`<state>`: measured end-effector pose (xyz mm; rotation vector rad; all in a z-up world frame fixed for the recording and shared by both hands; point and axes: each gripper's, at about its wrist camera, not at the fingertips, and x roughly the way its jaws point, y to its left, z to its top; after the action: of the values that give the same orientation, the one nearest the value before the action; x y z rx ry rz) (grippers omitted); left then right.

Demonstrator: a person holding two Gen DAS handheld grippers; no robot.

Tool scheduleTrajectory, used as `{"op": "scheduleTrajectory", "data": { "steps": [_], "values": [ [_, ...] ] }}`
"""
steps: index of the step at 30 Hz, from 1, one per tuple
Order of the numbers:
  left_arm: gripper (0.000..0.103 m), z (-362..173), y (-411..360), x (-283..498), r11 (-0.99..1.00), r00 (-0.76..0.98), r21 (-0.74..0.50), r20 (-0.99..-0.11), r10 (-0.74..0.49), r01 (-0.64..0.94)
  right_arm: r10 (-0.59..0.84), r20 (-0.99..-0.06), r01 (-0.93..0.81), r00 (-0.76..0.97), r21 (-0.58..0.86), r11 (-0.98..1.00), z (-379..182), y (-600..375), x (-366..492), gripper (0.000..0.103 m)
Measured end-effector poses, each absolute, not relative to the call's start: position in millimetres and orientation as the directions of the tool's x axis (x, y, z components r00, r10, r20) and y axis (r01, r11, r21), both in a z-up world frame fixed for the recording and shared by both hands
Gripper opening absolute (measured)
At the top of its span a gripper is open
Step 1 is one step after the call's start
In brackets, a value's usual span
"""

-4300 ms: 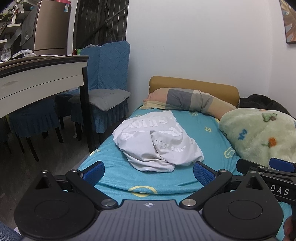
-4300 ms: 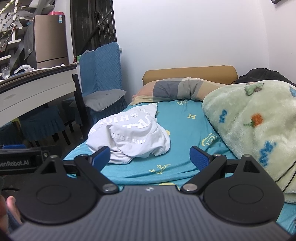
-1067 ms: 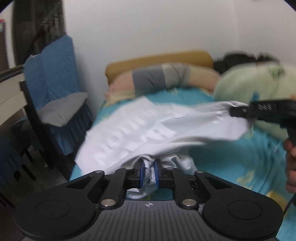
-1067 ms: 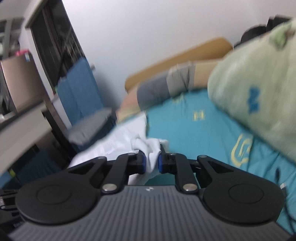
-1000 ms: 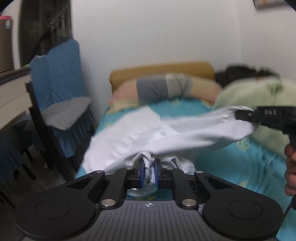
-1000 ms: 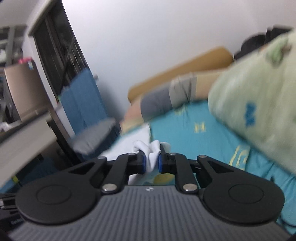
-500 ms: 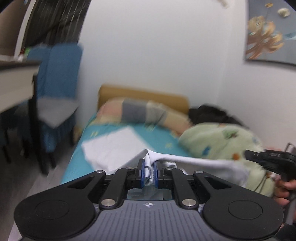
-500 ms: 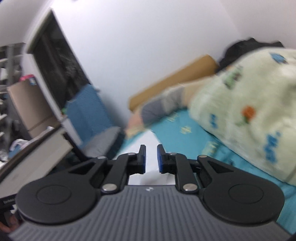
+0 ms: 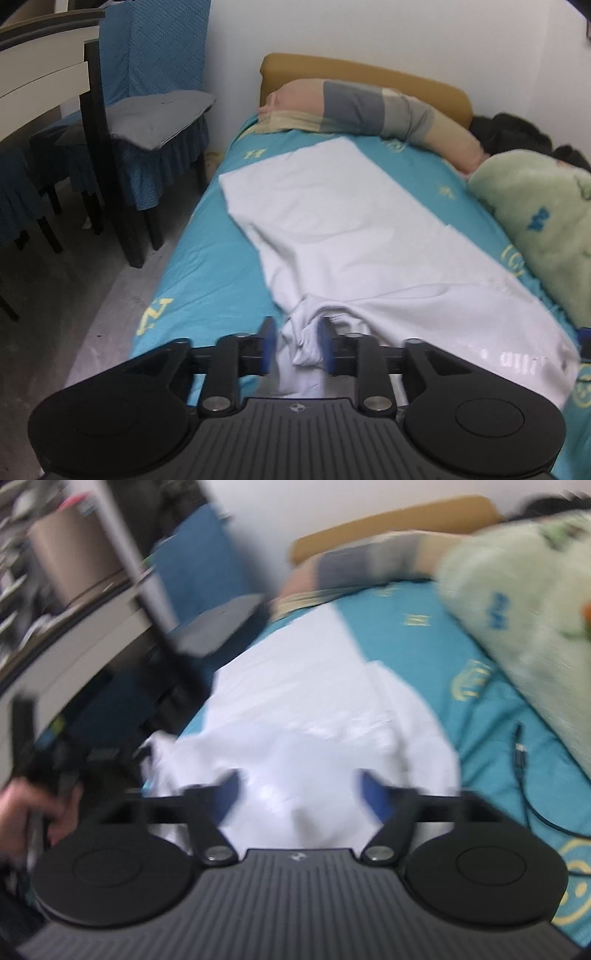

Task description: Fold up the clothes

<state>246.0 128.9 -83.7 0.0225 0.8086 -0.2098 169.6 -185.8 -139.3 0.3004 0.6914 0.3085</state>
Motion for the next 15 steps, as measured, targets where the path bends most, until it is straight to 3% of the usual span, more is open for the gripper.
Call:
{"op": "scheduleTrajectory", "data": {
  "steps": [2, 5, 9, 11, 15],
  "values": [
    [0.06, -80, 137, 245, 0.981, 0.663, -0.087, -0.726, -0.183, 0.175, 0.382, -0.585, -0.234, 0.715, 0.315, 0.92, -138, -171, 160, 0.082],
    [0.065, -66, 150, 236, 0.982, 0.661, -0.126, -0.726, -0.189, 0.142, 0.373, -0.616, -0.301, 0.693, 0.223, 0.927, -140, -151, 152, 0.082],
    [0.075, -42, 151, 212, 0.973, 0.71, -0.09, -0.67, -0.217, 0.212, 0.291, -0.688, -0.343, 0.665, 0.066, 0.937, -156, -128, 158, 0.082],
    [0.075, -35, 144, 202, 0.961, 0.716, -0.084, -0.65, -0.253, 0.263, 0.24, -0.704, -0.332, 0.668, 0.006, 0.943, -166, -122, 168, 0.082],
    [0.077, -39, 114, 189, 0.923, 0.71, -0.004, -0.639, -0.298, 0.384, 0.185, -0.672, -0.194, 0.717, 0.062, 0.979, -175, -141, 196, 0.082]
  ]
}}
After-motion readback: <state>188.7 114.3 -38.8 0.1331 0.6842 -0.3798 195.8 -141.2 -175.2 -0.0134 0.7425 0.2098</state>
